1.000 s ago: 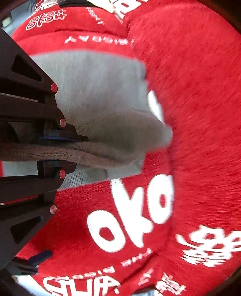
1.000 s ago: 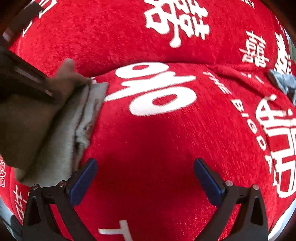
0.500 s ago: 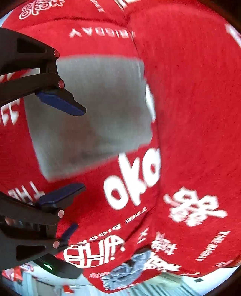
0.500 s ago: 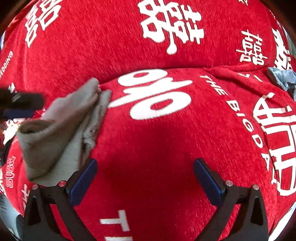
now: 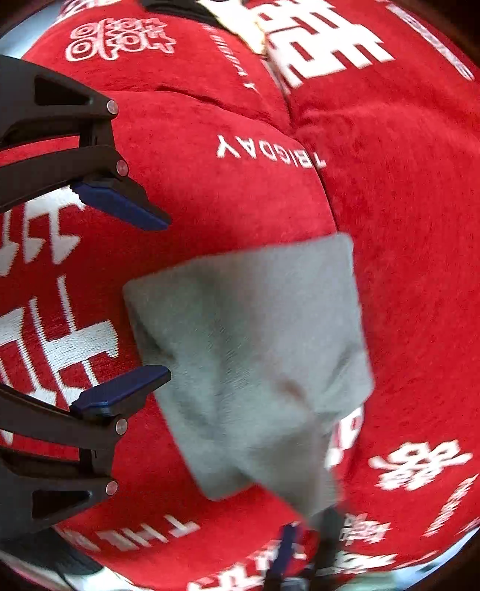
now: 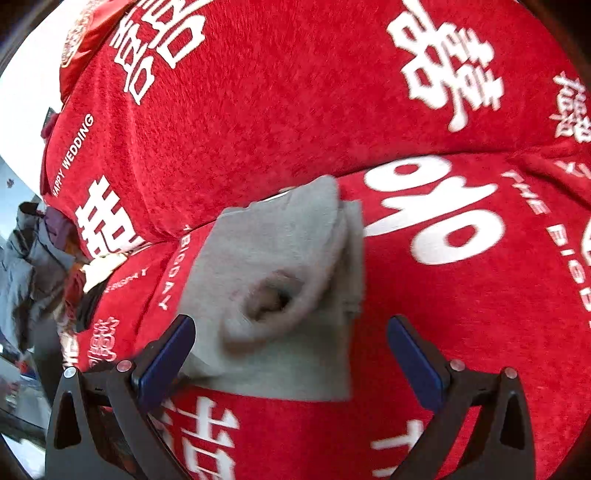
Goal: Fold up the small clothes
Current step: 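Grasp the other side edge of the grey shirt with the right gripper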
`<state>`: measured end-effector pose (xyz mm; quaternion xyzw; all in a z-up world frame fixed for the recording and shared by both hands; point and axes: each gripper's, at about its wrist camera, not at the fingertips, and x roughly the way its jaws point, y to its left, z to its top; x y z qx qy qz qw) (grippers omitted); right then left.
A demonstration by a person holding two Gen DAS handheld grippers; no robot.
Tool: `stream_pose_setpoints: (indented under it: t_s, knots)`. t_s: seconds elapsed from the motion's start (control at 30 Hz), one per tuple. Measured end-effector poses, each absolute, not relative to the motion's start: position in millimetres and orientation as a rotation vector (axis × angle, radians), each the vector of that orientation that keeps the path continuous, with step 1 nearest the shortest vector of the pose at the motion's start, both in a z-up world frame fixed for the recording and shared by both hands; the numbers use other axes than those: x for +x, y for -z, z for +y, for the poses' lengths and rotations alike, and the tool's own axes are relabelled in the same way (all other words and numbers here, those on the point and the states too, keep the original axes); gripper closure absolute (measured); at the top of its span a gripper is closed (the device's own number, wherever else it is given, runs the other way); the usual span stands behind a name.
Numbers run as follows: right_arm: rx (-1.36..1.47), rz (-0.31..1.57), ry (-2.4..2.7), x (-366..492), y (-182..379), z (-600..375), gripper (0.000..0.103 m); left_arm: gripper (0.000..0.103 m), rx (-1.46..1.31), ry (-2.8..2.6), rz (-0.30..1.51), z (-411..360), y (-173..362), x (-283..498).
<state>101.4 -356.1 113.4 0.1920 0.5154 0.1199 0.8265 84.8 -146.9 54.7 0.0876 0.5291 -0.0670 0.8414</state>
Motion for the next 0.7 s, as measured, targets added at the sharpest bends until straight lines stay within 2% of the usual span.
stream_pose_setpoints:
  t_s: [0.03, 0.07, 0.13, 0.17, 0.2, 0.3, 0.43, 0.53, 0.6, 0.67, 0.7]
  knots:
    - [0.399, 1.135, -0.235, 110.3, -105.9, -349.8, 0.000, 0.027, 0.212, 0.120, 1.124, -153.0, -46.0, 90.8]
    - [0.395, 1.174, -0.210, 118.3, -97.3, -345.0, 0.006, 0.027, 0.214, 0.095, 1.128, -153.6, -41.1, 95.7]
    - [0.437, 1.248, -0.251, 127.6, -81.8, -341.2, 0.050, 0.027, 0.113, 0.066, 1.166, -137.9, -34.1, 112.3]
    - [0.487, 1.278, -0.274, 129.1, -77.0, -342.0, 0.078, 0.027, 0.034, 0.062, 1.180, -125.5, -36.7, 113.8]
    - [0.532, 1.274, -0.277, 127.1, -78.0, -345.5, 0.082, 0.027, -0.053, 0.057, 1.182, -113.5, -40.5, 113.7]
    - [0.466, 1.166, -0.298, 112.1, -97.2, -345.8, 0.086, 0.027, -0.198, 0.058, 1.126, -85.0, -56.4, 98.1]
    - [0.430, 1.219, -0.265, 96.3, -64.2, -347.0, 0.086, 0.027, -0.157, 0.049, 1.169, -82.7, -40.1, 83.4]
    - [0.481, 1.230, -0.267, 83.7, -43.7, -355.2, 0.080, 0.027, -0.185, 0.057, 1.212, -73.5, -28.2, 76.5]
    - [0.438, 1.215, -0.257, 74.4, -52.2, -356.6, 0.071, 0.027, -0.176, 0.065, 1.209, -70.7, -34.2, 72.3]
    - [0.362, 1.172, -0.225, 66.5, -71.4, -358.2, 0.070, 0.027, -0.154, 0.101, 1.168, -71.4, -55.2, 62.6]
    - [0.326, 1.139, -0.210, 64.1, -82.7, -359.5, 0.065, 0.027, -0.141, 0.121, 1.134, -72.5, -68.7, 59.1]
